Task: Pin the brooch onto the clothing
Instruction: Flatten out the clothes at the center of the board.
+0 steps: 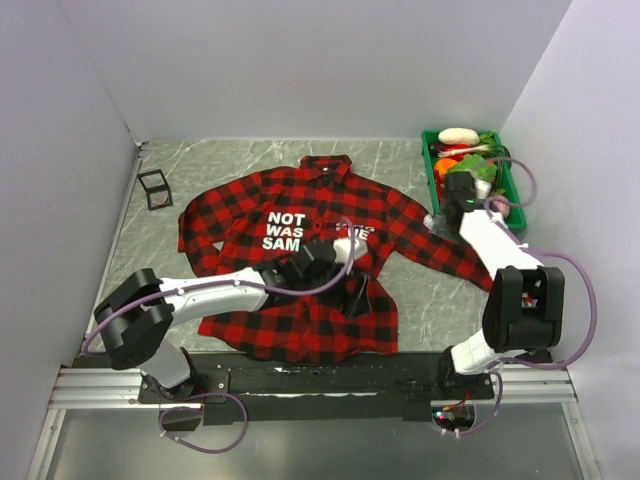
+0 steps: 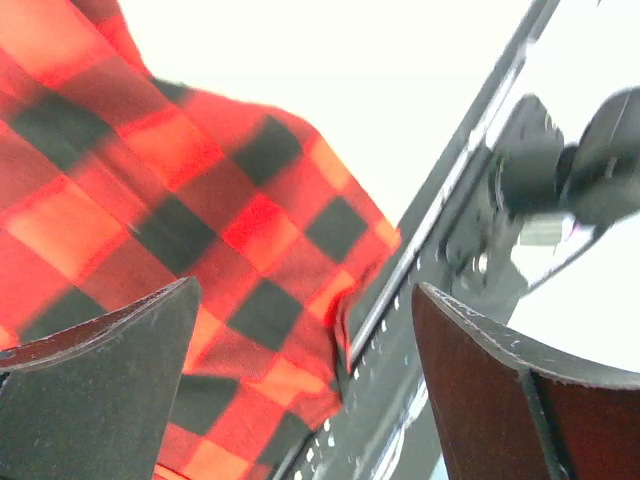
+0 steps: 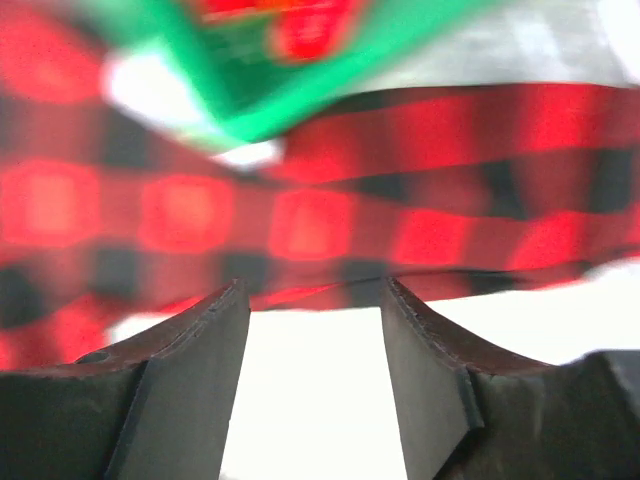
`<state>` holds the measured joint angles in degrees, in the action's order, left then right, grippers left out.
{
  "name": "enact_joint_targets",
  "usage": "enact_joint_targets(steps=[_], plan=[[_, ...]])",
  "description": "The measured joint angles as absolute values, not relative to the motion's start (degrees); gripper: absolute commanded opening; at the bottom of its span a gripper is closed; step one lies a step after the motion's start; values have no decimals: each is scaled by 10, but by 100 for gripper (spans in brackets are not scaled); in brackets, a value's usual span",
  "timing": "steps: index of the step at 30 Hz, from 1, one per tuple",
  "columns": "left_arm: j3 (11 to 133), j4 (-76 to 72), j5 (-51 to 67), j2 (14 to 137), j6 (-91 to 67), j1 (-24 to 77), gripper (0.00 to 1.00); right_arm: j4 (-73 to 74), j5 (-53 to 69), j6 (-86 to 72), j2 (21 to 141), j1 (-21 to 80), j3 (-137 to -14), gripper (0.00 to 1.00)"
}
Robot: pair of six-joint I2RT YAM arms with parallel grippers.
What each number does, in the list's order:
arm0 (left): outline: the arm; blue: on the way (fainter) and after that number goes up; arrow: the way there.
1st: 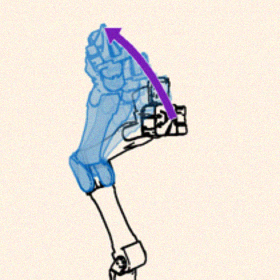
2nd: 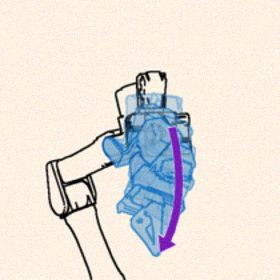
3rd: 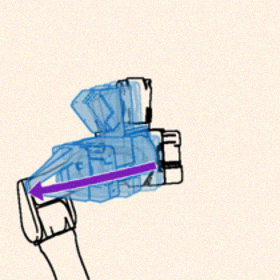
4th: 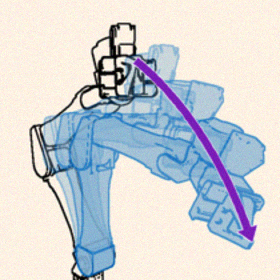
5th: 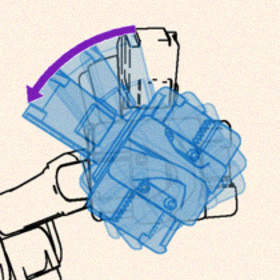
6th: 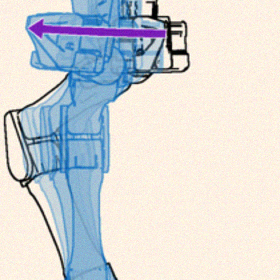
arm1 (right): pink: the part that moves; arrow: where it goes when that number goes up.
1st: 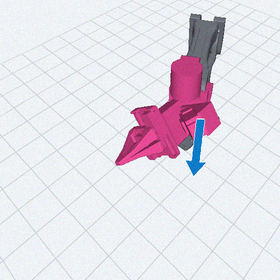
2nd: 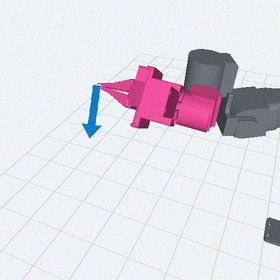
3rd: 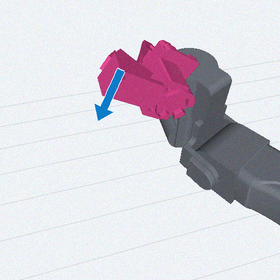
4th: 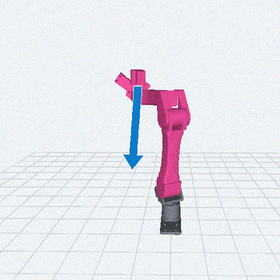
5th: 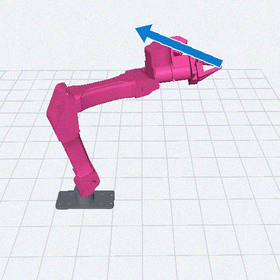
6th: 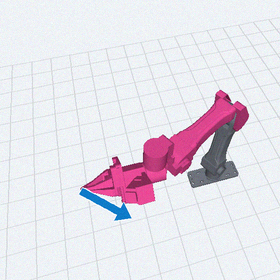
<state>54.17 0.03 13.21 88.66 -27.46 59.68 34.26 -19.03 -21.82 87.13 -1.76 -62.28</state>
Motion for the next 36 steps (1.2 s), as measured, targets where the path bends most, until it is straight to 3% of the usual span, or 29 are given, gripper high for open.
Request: enact_joint_targets(steps=[6,15,36], plan=[[547,-6,106,878,-296,545,93,346,-142,-249,883,97,-643,54],[482,15,84,856,-326,473,94,355,-109,-280,1028,182,-720,50],[468,44,66,792,-327,419,95,359,-109,-322,1062,200,-693,45]])
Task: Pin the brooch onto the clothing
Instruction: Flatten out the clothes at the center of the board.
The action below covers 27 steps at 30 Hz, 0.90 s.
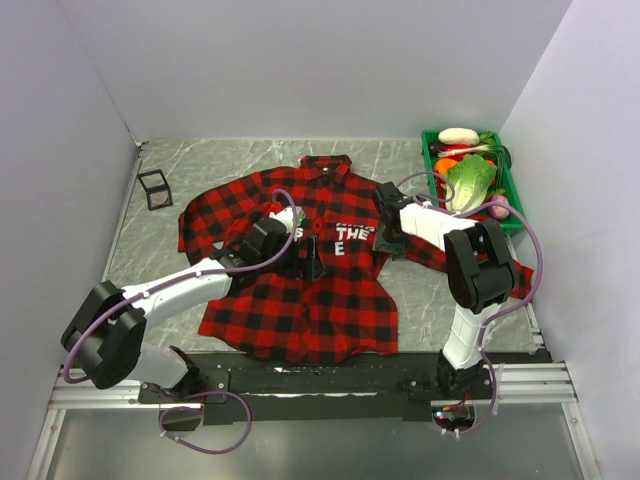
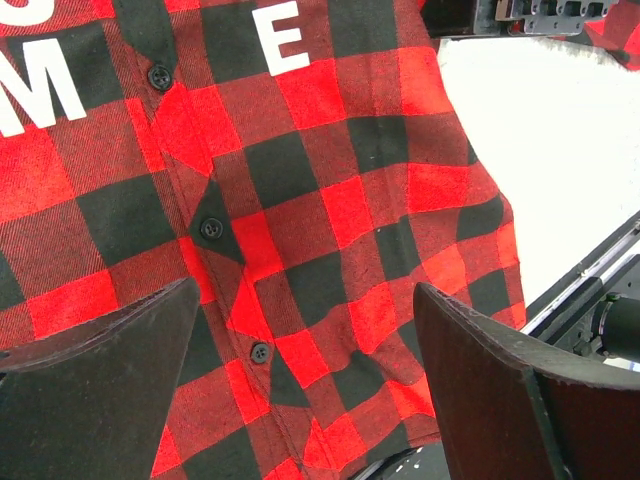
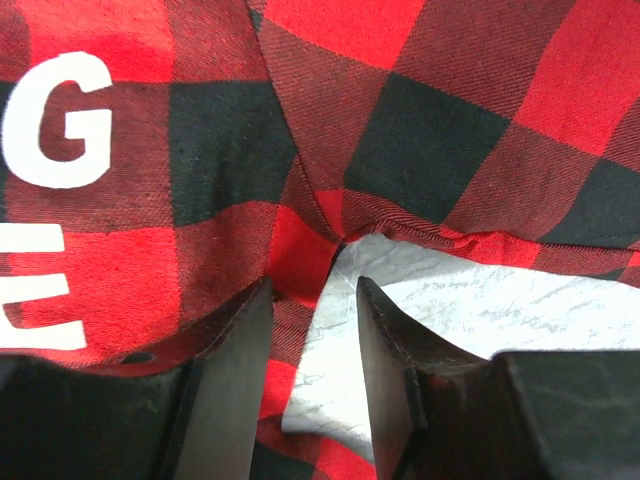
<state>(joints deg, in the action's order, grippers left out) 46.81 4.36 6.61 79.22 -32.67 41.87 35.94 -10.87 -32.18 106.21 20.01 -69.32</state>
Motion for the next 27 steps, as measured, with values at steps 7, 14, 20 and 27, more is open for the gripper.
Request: enact_joint_targets(steps=[7,14,20,27], plan=[[467,50,66,792,-327,415,96,355,-109,-326,1063,200,-690,40],[467,54,61,792,-327,414,96,355,-110,-328,1074,200,-703,33],[467,55,57,792,-326,414,96,355,-116,-327,1082,200,-713,17],[467,60,46,792,-326,411,96,362,-139,-319,1088,200,-721,0]])
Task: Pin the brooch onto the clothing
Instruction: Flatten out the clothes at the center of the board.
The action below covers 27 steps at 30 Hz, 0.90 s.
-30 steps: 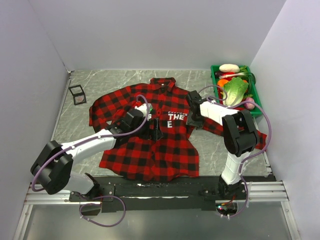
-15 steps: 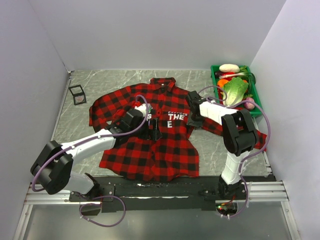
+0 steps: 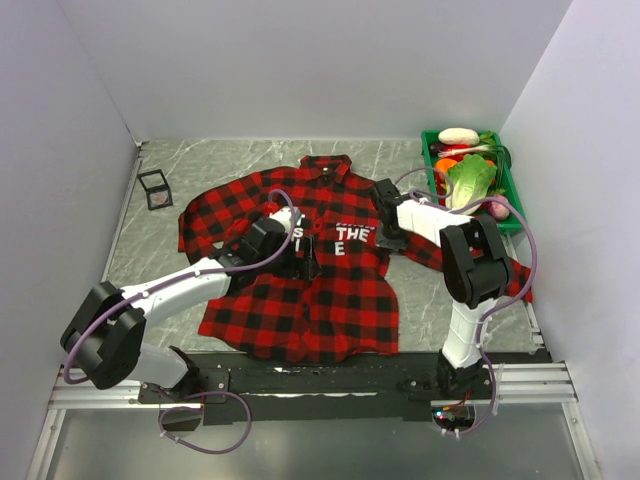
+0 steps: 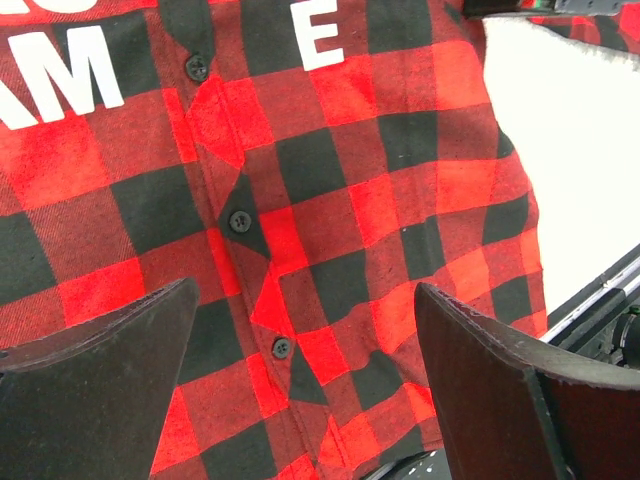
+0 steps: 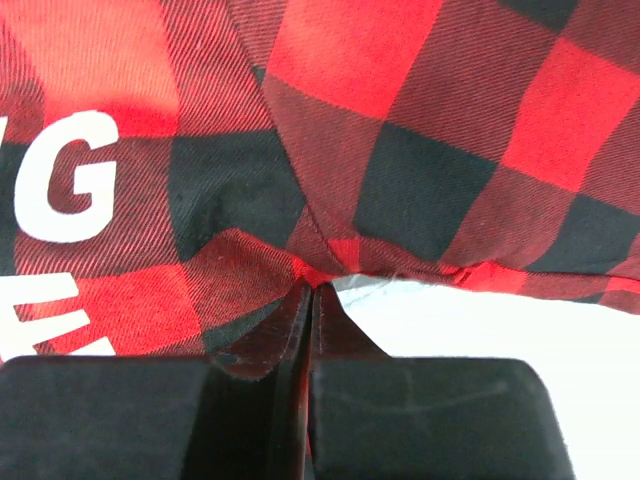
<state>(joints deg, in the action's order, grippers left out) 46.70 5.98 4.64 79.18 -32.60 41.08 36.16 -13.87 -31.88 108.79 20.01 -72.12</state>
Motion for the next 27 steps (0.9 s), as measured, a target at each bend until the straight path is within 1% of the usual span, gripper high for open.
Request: enact_joint_targets(steps=[12,15,17,18,19,20,21,24,25,27], plan=[[467,74,42,782,-326,407,97,369,-196,-277,1090,175,-732,0],[467,80,39,780,-326,406,99,374,-206,-271,1090,170,-745,0],[467,84,36,776,-326,405,100,375,-207,-264,1090,170,-751,4],[467,84,36,774,-326,404,99,373,-208,-259,1090,170,-751,12],[467,85,36,771,-326,402,97,373,-208,-254,1090,170,-751,18],[467,85,36,767,-326,400,97,374,-207,-250,1090,170,-751,27],[466,85,36,763,-327,395,97,373,-206,-244,1090,170,-751,42],[466,85,36,754,-328,372,97,369,-205,-230,1086,175,-748,57],[466,87,36,753,-329,360,96,366,-206,-224,1081,177,-745,70],[468,95,33,751,-337,333,97,363,-206,-216,1067,187,-736,74]])
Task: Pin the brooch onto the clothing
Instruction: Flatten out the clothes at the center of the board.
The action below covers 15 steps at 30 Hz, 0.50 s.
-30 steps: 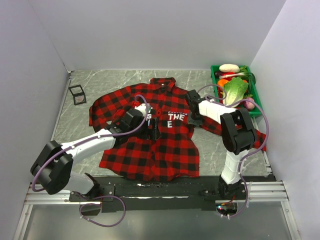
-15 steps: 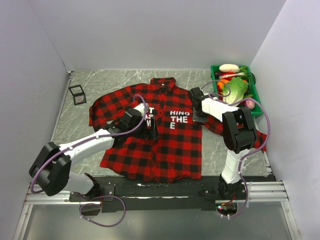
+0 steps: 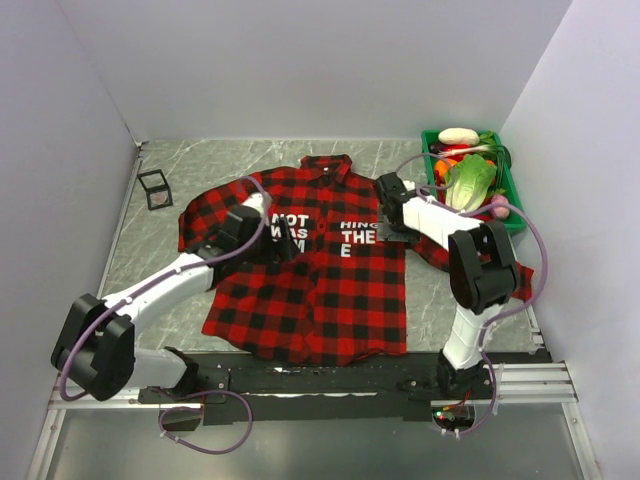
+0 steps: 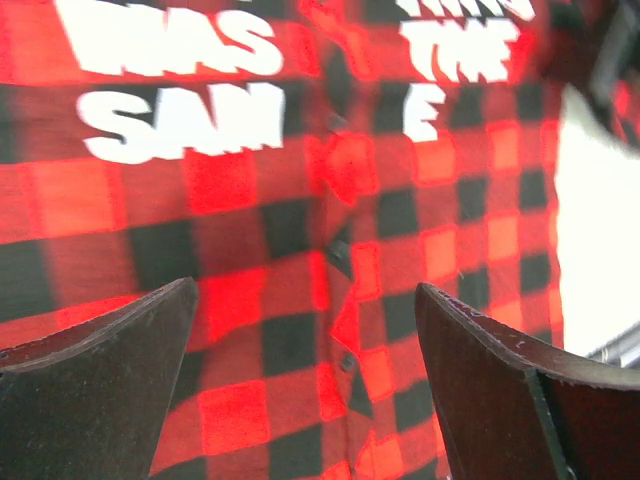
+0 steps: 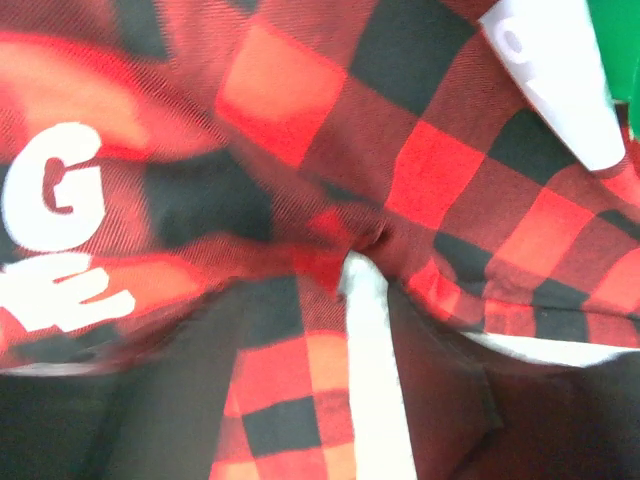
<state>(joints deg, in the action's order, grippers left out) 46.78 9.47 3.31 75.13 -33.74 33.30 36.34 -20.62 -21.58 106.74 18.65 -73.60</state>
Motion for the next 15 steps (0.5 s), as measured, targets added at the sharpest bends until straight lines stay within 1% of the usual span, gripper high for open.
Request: enact_joint_targets(steps=[4,8,13,15], plan=[[479,114,31,751,-359,268,96,357,-210,-204,1017,227,-715,75],[477,125,31,746,-399,187,96,347,-209,-201,957,287,-707,74],[429,147,15,708,-444,109,96,321,-194,-204,931,366,-707,73],[399,154,15,687,-461,81,98,313,-180,-209,937,394,-707,73]])
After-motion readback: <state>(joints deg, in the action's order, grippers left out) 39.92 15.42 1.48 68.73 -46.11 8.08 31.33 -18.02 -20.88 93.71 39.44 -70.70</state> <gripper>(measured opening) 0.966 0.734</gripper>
